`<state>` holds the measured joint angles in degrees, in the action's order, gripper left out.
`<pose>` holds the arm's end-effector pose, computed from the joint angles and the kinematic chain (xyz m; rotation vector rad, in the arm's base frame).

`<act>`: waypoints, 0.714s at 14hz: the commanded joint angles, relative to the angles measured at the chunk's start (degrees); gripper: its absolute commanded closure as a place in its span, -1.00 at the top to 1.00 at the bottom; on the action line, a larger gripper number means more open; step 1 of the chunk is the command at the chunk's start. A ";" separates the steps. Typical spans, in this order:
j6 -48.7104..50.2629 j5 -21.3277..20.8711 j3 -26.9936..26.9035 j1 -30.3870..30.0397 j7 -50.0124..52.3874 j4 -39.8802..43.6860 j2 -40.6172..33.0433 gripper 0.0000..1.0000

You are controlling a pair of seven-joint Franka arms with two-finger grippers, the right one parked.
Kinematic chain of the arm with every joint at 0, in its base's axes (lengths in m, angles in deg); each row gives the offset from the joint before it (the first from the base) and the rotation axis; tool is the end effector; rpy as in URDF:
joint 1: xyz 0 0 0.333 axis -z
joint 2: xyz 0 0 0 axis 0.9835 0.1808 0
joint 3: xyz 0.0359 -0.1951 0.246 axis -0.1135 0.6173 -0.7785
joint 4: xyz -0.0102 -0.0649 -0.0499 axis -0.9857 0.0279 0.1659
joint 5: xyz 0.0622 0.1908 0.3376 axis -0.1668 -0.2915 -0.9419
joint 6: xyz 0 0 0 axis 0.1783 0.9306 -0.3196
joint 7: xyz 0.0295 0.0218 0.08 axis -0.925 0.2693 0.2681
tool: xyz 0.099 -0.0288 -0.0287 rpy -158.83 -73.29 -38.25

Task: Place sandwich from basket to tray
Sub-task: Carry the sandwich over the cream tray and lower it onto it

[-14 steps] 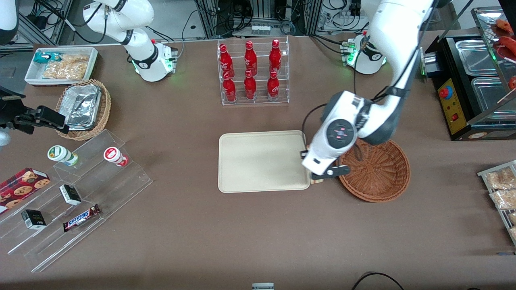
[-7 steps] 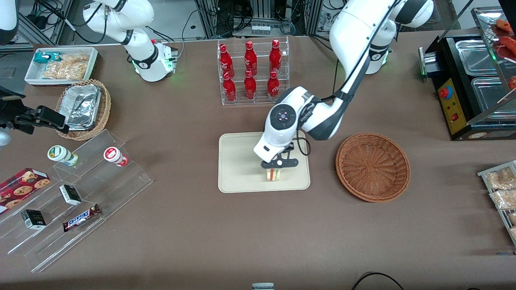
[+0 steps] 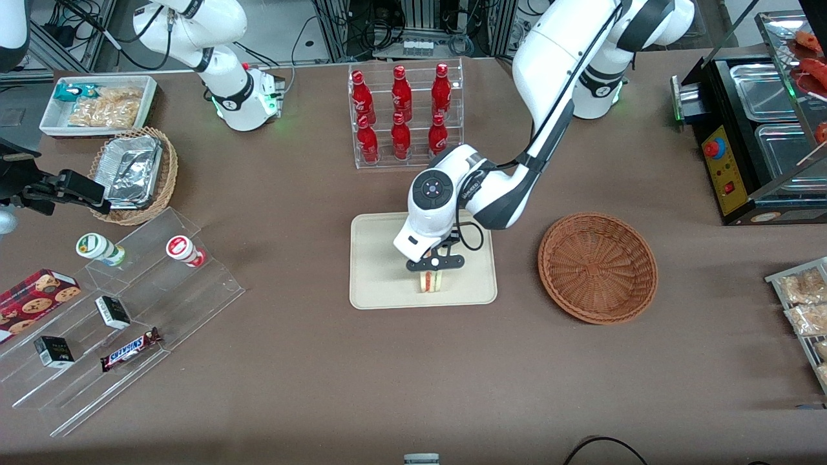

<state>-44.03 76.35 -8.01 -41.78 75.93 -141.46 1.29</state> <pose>0.5106 -0.4902 0.2510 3.1293 0.1571 -0.1072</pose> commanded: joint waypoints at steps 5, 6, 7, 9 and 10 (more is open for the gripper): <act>1.41 -0.42 -0.63 2.27 2.81 1.64 1.32 -0.65; 1.41 -0.34 -0.63 2.19 2.38 1.64 1.32 0.29; 1.33 -0.34 -0.63 2.19 2.98 1.46 1.40 0.99; 1.50 -0.86 -0.72 4.11 2.90 1.55 1.14 1.00; 1.94 -0.86 -0.89 4.29 2.99 1.81 0.53 1.00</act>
<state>-43.66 76.33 -8.01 -39.55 77.84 -141.33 2.13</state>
